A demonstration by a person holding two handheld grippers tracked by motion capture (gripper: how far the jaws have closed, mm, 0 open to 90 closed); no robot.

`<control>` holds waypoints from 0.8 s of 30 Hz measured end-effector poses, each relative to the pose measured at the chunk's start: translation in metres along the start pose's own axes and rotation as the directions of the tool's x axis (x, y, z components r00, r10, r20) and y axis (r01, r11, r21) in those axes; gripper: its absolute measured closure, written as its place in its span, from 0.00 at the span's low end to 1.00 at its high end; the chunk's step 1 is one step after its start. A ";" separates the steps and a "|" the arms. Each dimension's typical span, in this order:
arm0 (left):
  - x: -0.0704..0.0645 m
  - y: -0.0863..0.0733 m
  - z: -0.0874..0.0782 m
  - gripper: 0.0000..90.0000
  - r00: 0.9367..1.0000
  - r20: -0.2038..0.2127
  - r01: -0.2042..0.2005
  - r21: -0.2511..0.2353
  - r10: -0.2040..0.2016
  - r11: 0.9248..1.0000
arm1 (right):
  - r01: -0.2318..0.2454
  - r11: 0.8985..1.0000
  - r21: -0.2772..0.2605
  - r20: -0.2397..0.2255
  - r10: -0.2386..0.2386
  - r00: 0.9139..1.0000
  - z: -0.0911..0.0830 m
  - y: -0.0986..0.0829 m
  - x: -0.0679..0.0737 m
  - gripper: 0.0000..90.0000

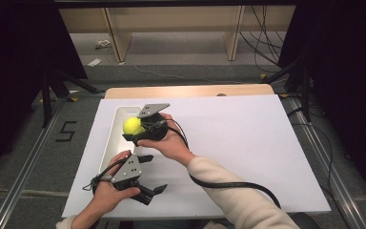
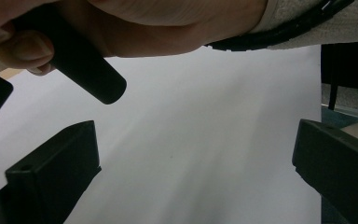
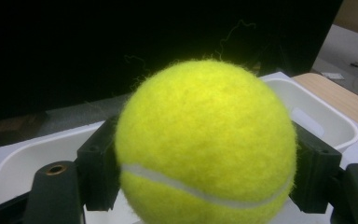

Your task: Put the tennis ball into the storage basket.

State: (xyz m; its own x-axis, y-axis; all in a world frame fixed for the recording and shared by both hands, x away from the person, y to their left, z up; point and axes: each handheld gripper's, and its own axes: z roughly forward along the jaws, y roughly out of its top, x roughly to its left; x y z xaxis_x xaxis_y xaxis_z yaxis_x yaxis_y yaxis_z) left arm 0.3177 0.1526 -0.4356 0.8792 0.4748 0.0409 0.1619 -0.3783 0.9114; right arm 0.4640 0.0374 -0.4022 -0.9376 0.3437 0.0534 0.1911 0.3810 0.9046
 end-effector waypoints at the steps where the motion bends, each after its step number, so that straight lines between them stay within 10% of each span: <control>1: 0.000 0.000 0.000 0.00 1.000 0.000 0.000 0.000 0.000 1.000 | 0.001 1.000 0.002 -0.001 -0.001 1.000 0.000 0.000 0.000 0.29; 24: 0.000 0.000 0.000 0.00 1.000 0.000 -0.002 0.002 0.002 1.000 | 0.002 1.000 0.008 -0.010 -0.002 1.000 0.006 0.002 0.001 0.29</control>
State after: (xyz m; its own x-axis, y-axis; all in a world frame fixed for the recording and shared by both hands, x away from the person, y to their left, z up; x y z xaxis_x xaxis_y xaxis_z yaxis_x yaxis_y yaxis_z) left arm 0.3175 0.1524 -0.4356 0.8795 0.4739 0.0428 0.1607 -0.3806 0.9107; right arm 0.4650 0.0444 -0.4026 -0.9409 0.3341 0.0556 0.1911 0.3883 0.9015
